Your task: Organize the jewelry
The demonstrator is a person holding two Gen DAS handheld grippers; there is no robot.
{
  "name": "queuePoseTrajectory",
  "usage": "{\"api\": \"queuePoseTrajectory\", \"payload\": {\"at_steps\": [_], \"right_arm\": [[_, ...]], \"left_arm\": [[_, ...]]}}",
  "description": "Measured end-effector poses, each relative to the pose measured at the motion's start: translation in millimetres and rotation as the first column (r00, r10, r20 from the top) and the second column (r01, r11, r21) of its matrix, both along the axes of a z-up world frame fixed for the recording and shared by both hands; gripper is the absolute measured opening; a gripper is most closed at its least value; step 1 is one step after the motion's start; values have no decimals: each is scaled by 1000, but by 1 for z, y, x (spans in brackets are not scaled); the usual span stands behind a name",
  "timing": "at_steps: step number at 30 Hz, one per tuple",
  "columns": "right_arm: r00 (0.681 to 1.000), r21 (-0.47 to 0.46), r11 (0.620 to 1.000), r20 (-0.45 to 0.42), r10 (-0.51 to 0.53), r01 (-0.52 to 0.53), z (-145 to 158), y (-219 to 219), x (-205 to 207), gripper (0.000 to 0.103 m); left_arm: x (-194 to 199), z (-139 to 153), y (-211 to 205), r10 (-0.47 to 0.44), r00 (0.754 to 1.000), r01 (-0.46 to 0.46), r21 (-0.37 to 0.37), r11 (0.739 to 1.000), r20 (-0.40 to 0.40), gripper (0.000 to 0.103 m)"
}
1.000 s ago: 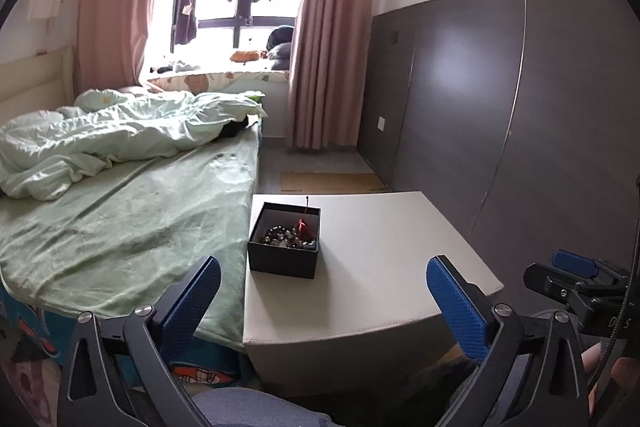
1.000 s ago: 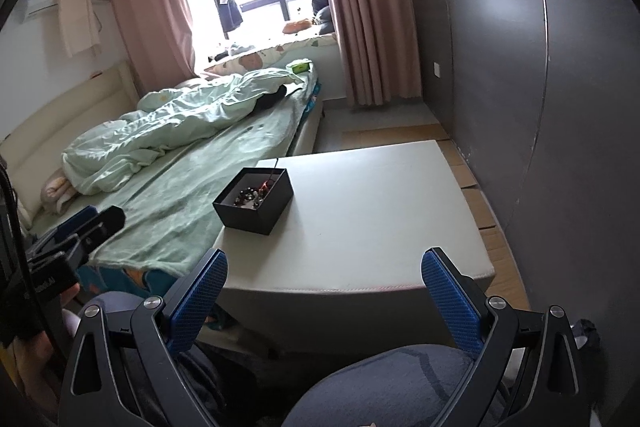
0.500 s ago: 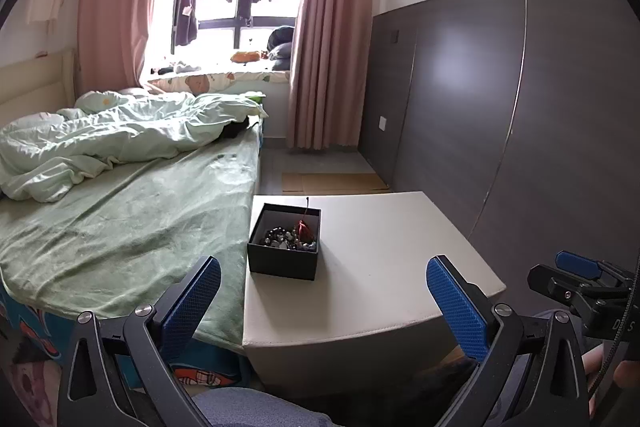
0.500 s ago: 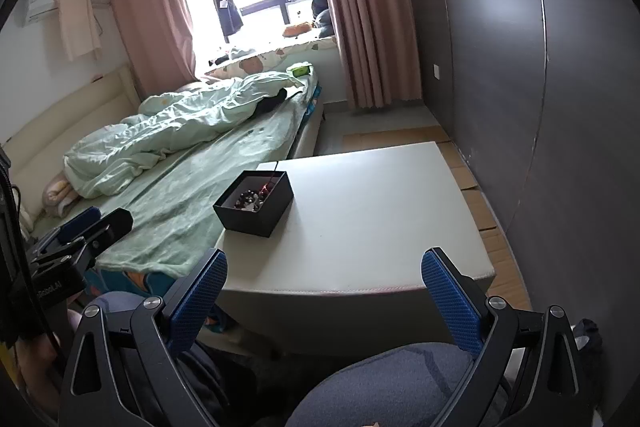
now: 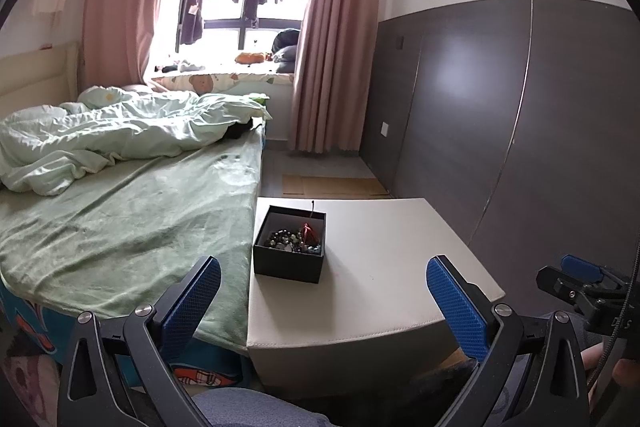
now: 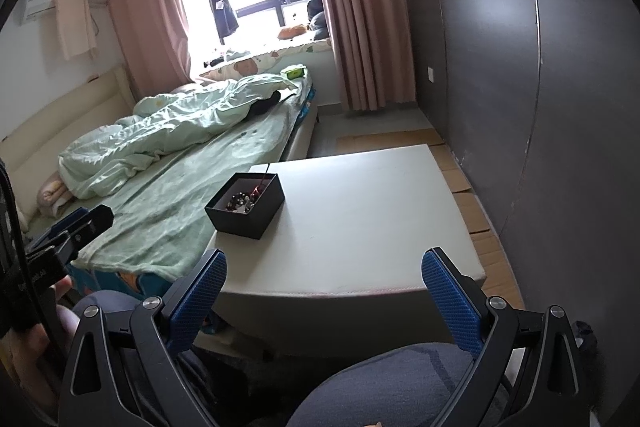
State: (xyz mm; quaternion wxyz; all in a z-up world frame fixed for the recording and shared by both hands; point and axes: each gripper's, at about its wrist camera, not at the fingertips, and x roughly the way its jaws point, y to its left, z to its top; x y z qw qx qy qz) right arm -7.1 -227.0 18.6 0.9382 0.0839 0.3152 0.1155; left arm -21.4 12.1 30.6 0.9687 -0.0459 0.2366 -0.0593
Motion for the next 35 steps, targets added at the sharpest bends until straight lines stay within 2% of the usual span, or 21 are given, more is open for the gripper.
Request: {"api": "queuePoseTrajectory", "payload": {"at_steps": [28, 31, 35], "right_arm": [[1000, 5, 1000, 15, -17, 17, 1, -8, -5, 99], [1000, 4, 1000, 15, -17, 17, 1, -8, -5, 99], [1000, 4, 1000, 12, -17, 17, 0, -8, -4, 99]], "left_arm": [[-4, 2, -7, -3, 1000, 2, 32, 1000, 29, 103], [0, 0, -5, 8, 1000, -8, 16, 1000, 9, 103], [-1, 0, -2, 9, 1000, -8, -11, 1000, 19, 103]]}}
